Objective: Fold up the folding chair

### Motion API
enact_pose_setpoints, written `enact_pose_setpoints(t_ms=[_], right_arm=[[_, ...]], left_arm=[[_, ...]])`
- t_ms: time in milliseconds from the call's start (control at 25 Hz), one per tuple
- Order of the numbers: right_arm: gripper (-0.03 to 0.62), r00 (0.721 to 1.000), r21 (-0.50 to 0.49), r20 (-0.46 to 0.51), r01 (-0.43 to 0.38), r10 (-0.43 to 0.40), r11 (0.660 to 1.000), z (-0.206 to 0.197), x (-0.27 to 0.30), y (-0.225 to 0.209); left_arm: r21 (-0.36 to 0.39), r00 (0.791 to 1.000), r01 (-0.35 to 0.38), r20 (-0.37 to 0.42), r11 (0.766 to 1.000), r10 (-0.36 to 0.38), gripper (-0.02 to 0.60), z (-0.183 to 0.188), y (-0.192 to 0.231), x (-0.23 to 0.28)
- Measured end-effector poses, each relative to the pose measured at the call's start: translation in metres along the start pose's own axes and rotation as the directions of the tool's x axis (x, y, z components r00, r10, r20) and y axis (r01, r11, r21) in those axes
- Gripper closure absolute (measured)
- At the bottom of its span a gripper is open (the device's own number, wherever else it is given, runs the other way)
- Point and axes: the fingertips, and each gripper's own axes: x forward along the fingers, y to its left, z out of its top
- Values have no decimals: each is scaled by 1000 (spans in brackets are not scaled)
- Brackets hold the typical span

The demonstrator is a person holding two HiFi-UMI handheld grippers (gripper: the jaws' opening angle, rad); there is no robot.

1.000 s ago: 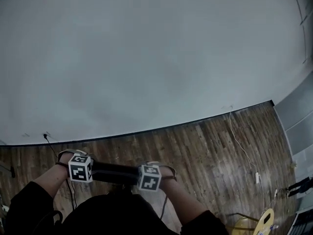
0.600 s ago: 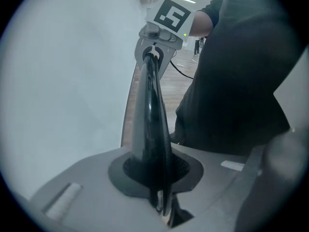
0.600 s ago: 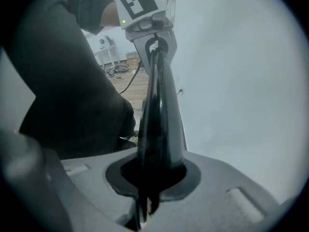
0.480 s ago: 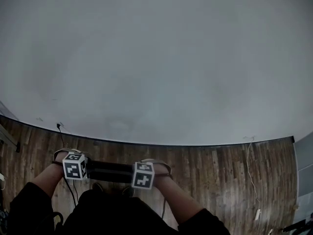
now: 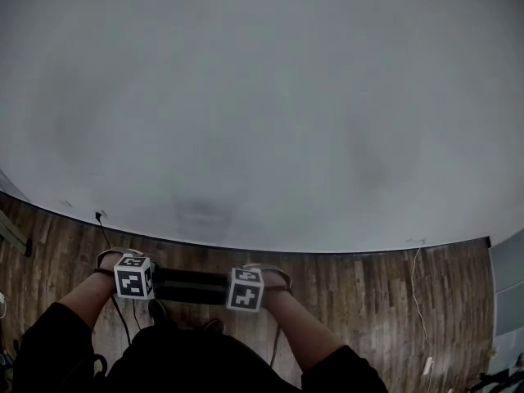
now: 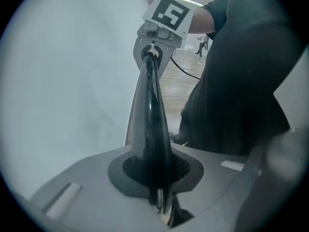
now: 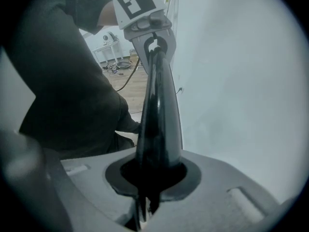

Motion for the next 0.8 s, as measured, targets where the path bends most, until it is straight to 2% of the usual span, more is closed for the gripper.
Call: enact_pose_setpoints(t_ms=[560,800], right_arm=[[540,1000,39,14,6,-6,999,8,-1,-42],[508,998,74,36,50,-53,996,7,-3,-58]], left_arm=[[26,999,39,8,999,-39,526,-7,48,-4],[27,1000,27,14,999,-28,510,-7,62,-4]])
